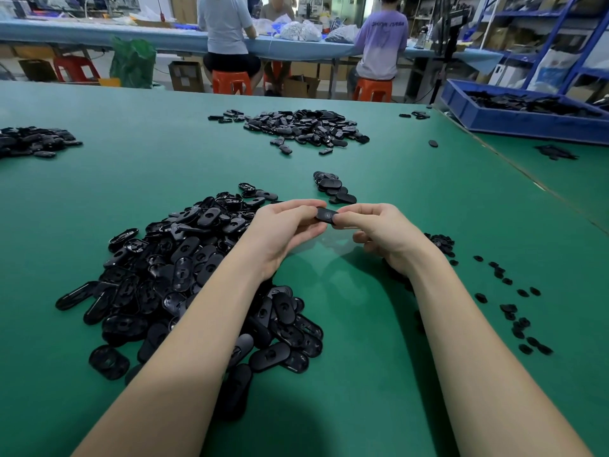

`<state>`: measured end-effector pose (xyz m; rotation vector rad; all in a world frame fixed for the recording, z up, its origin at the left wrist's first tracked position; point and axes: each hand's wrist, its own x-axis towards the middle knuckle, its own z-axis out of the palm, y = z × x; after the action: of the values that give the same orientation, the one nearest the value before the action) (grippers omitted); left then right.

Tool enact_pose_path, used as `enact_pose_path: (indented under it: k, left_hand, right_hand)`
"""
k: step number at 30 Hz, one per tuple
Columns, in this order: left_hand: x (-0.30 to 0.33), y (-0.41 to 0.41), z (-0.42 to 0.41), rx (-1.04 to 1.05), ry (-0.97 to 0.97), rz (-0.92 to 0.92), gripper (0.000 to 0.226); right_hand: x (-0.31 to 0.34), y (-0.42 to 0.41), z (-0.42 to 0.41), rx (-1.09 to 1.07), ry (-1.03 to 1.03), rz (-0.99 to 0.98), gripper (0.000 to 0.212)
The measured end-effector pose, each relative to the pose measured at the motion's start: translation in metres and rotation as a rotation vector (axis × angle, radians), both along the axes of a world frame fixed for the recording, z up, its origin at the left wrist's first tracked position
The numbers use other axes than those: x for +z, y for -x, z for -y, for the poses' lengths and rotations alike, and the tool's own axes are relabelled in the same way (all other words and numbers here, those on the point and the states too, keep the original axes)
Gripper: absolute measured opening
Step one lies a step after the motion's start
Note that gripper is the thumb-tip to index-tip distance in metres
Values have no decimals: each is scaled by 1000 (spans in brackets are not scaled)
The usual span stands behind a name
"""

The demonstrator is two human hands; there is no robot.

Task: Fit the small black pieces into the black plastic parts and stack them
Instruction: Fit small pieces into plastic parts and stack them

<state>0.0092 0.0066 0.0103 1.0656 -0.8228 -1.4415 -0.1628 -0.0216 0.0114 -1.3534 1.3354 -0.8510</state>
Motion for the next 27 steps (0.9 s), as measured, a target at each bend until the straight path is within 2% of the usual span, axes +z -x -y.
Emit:
enact_pose_path:
  k: [10,16,27]
  left_hand:
    - [-3,1,-2,19,44,194,19]
    - [-4,3,-1,36,25,224,17]
    - [-8,4,-2,54,15,242,18]
  right_hand:
    - [-1,-1,1,-10,25,-41,7]
    - [-2,-4,0,13,13,-67,8]
    - [-5,-8,1,13,133,-111,16]
